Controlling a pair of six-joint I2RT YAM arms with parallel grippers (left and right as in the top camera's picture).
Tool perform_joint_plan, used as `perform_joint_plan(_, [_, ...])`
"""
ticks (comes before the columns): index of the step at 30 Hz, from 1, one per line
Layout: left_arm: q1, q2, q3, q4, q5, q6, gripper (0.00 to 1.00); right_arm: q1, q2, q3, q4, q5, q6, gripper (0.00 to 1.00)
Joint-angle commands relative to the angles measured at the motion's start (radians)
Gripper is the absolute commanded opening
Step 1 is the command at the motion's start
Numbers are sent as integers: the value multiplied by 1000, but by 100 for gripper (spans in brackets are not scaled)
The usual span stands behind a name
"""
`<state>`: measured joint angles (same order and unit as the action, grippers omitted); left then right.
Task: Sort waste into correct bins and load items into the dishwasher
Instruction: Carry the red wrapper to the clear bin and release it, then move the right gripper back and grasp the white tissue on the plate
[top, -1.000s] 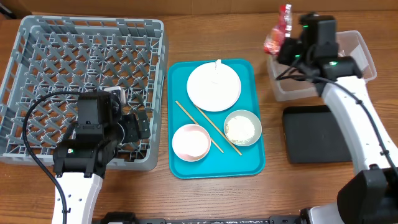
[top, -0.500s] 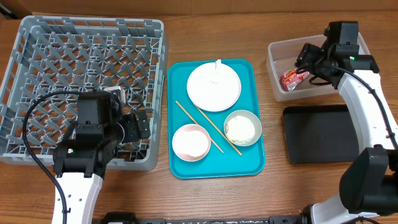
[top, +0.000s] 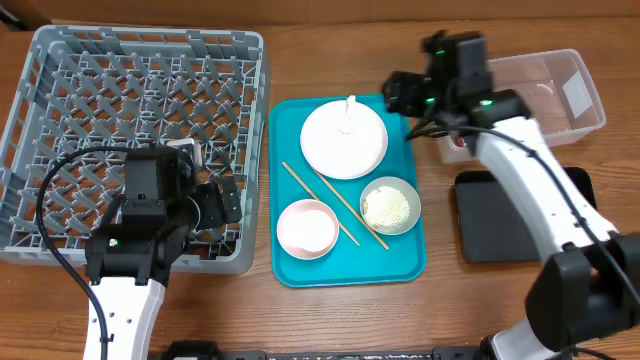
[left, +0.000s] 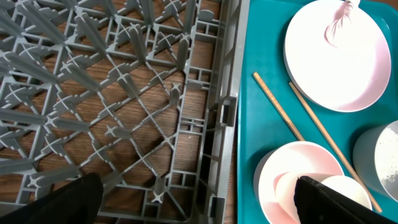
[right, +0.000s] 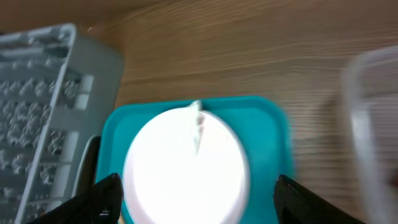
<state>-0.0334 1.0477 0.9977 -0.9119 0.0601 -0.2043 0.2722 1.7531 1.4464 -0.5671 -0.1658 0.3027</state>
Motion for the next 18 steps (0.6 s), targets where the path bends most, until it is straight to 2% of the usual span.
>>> perform_joint_plan(1, [-6, 5, 27, 4, 8, -10, 100, 52, 77, 8, 43, 68, 10, 79])
perform_joint_plan(11, [-6, 5, 27, 4, 8, -10, 100, 161, 273, 8, 238, 160, 21, 78])
perform_joint_plan(18, [-6, 5, 27, 4, 11, -10, 100, 165, 365, 8, 265, 172, 95, 68])
